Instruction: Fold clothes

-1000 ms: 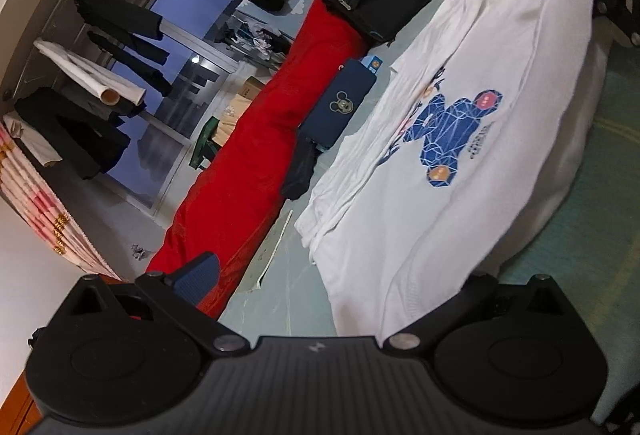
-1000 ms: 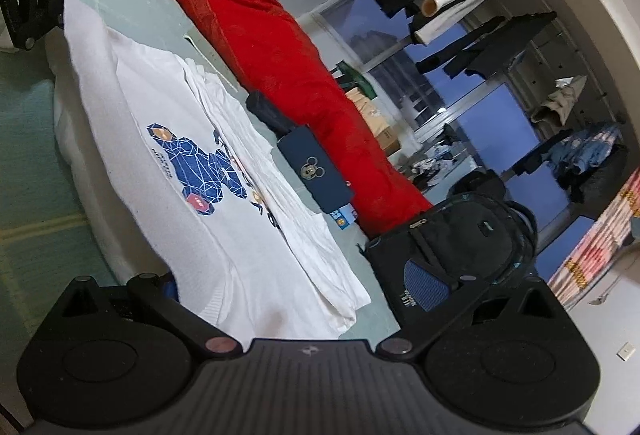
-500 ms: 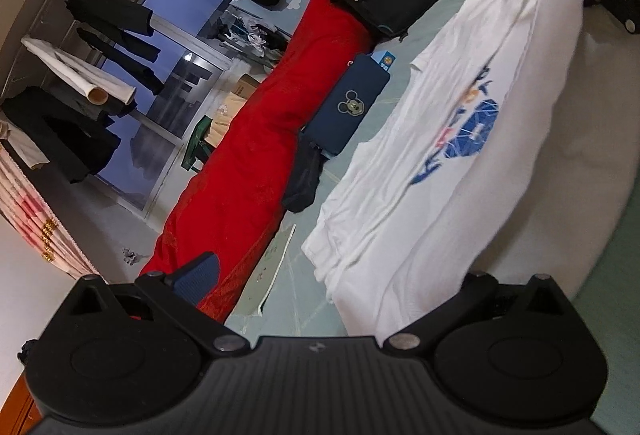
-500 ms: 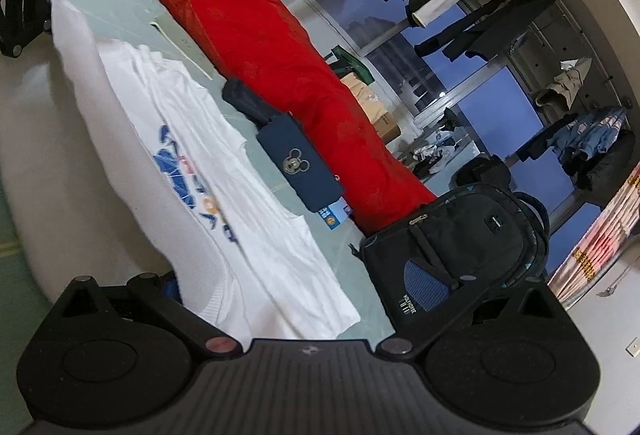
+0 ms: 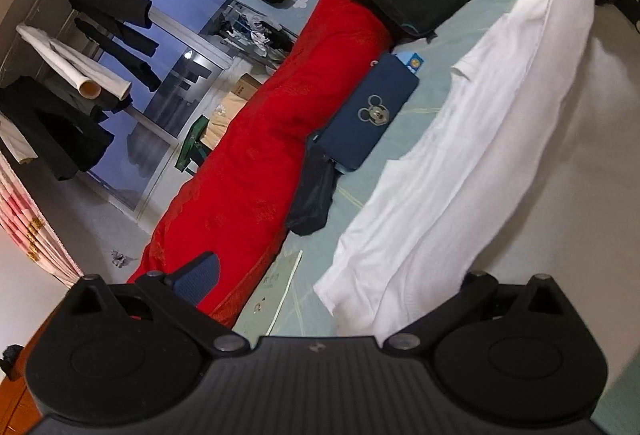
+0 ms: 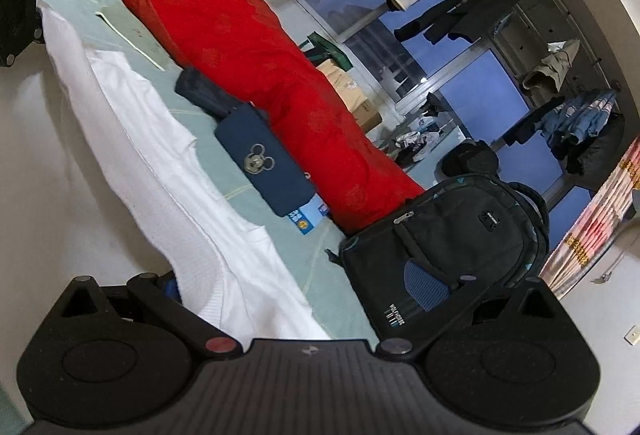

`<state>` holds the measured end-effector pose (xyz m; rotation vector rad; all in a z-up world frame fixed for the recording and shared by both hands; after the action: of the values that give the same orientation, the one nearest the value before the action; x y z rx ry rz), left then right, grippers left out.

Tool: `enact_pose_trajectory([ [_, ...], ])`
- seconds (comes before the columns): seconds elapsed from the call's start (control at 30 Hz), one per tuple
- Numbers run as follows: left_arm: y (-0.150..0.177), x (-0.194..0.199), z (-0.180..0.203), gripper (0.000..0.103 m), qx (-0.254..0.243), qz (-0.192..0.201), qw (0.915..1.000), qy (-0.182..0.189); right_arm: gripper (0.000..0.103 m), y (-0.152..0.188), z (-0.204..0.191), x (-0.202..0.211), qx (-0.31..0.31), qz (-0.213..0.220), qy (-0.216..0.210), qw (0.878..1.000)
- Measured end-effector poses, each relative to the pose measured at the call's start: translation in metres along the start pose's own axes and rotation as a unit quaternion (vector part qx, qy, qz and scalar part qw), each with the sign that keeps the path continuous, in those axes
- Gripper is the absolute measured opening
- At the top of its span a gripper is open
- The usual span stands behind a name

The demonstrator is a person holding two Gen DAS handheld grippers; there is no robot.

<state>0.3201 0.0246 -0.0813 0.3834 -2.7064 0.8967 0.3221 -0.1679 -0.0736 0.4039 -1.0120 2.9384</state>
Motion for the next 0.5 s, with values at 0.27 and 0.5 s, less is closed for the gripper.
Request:
enact_pose_trajectory([
  [0.27, -0.011, -0.043, -0.013, 0.103, 0.020, -0.003, 0.9998, 0.006, 0.103, -0.007, 0.016, -0.043, -0.007, -0.013, 0.009, 1.000],
  [0.5, -0.012, -0.075, -0.014, 0.103, 0.031, -0.016, 0.9993, 0.015, 0.103, -0.011, 0.021, -0.078, -0.004, -0.025, -0.002, 1.000],
])
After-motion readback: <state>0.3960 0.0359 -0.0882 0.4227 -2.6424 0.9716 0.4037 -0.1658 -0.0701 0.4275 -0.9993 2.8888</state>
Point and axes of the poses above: each gripper's, at about its wrist camera, not at the fingertips, and x roughly against the way its jaws point, z to its right, y to its underside, the point moved 8 cm from there along -x, roughly the way its jaws point
